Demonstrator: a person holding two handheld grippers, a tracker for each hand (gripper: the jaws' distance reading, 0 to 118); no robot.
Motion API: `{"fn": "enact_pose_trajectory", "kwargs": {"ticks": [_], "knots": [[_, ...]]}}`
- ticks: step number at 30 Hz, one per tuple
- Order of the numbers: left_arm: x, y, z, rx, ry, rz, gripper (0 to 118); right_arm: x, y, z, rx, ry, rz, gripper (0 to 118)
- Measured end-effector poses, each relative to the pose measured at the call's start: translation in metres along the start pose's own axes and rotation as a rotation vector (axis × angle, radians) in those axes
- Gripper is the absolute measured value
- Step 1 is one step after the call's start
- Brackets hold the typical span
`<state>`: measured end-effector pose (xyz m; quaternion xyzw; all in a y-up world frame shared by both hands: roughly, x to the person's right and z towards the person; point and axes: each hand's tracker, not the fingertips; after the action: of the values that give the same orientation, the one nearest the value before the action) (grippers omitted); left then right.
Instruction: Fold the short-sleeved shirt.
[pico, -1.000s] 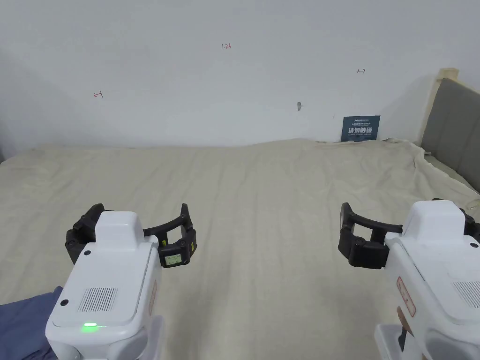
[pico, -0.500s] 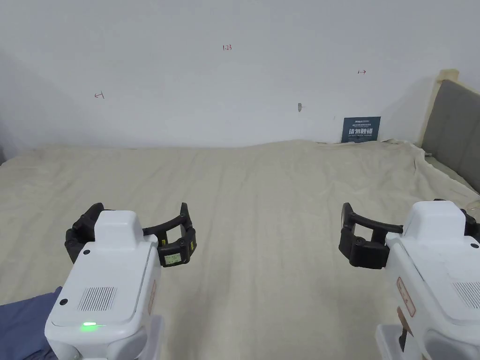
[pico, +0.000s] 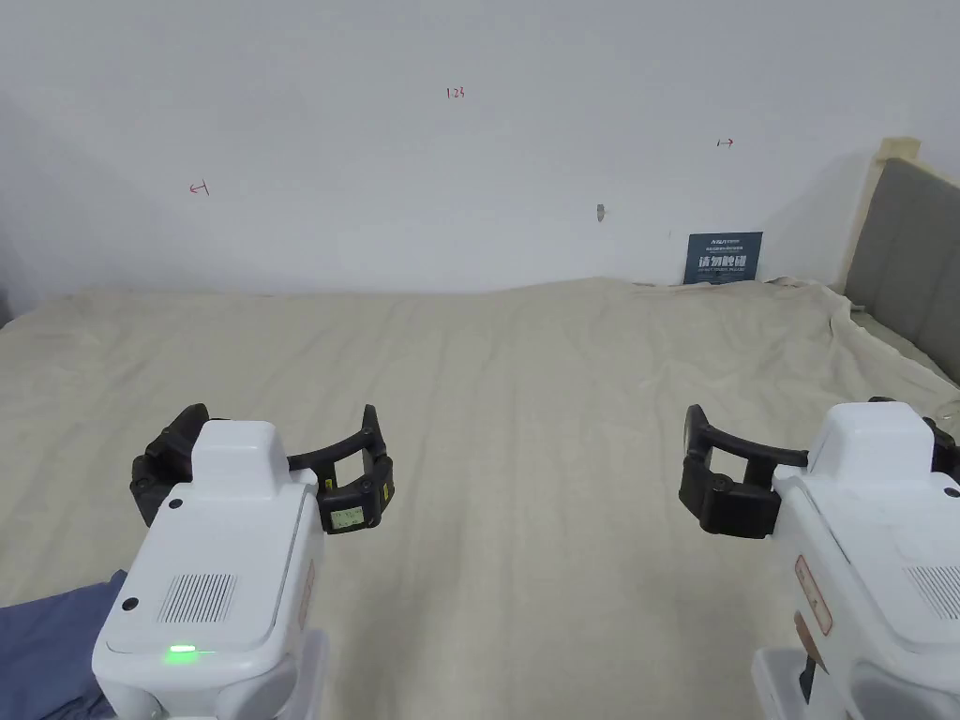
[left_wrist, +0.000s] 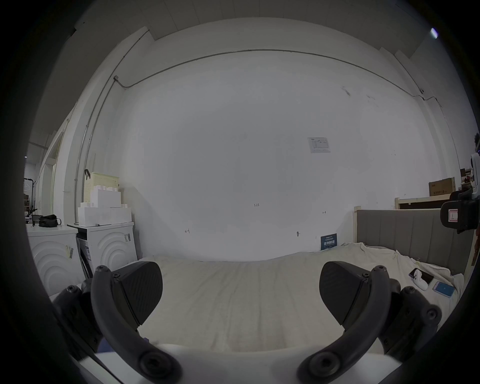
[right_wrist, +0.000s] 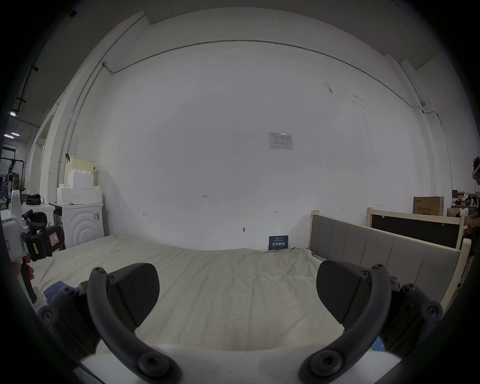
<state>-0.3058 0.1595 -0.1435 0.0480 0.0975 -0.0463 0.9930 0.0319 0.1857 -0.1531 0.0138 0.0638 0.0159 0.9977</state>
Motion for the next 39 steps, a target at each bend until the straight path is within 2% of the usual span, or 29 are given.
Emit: {"fn": "enact_pose_trajectory", "kwargs": {"ticks": [6,10,12,15,17,19,21,23,26,30,33,35,39], "knots": [[-0.001,-0.001,0.001,-0.003,0.002,0.005,118,0.001,0.001,-0.002,-0.004,-0.008,-0.016,118],[-0.002,-0.001,0.002,-0.005,0.001,0.009,118,0.004,0.005,-0.006,-0.041,-0.055,-0.118,118],[-0.003,-0.001,0.002,-0.004,0.002,0.014,118,0.004,0.007,-0.009,-0.071,-0.087,-0.137,118],[-0.004,0.000,0.003,-0.004,0.000,0.018,118,0.005,0.012,-0.016,-0.207,-0.184,-0.170,118],[-0.005,0.001,0.003,-0.001,0.000,0.015,118,0.006,0.021,-0.022,-0.370,-0.261,-0.245,118],[-0.005,0.001,0.003,-0.001,0.003,0.013,118,0.010,0.027,-0.031,-0.544,-0.299,-0.272,117],[-0.006,0.001,0.003,0.002,0.001,0.017,118,0.010,0.033,-0.036,-0.682,-0.268,-0.277,117],[-0.007,0.002,0.003,0.005,-0.001,0.021,118,0.012,0.035,-0.039,-0.743,-0.239,-0.291,117],[-0.007,0.003,0.003,0.011,0.002,0.019,118,0.014,0.031,-0.039,-0.704,-0.230,-0.296,117],[-0.008,0.004,0.003,0.015,0.002,0.025,118,0.010,0.028,-0.034,-0.598,-0.205,-0.252,117],[-0.008,0.005,0.003,0.018,0.003,0.027,118,0.006,0.028,-0.036,-0.601,-0.218,-0.234,117],[-0.009,0.004,0.003,0.016,0.007,0.025,118,0.008,0.024,-0.037,-0.597,-0.201,-0.250,117],[-0.010,0.003,0.003,0.015,0.006,0.028,118,0.004,0.023,-0.037,-0.573,-0.213,-0.202,116]]}}
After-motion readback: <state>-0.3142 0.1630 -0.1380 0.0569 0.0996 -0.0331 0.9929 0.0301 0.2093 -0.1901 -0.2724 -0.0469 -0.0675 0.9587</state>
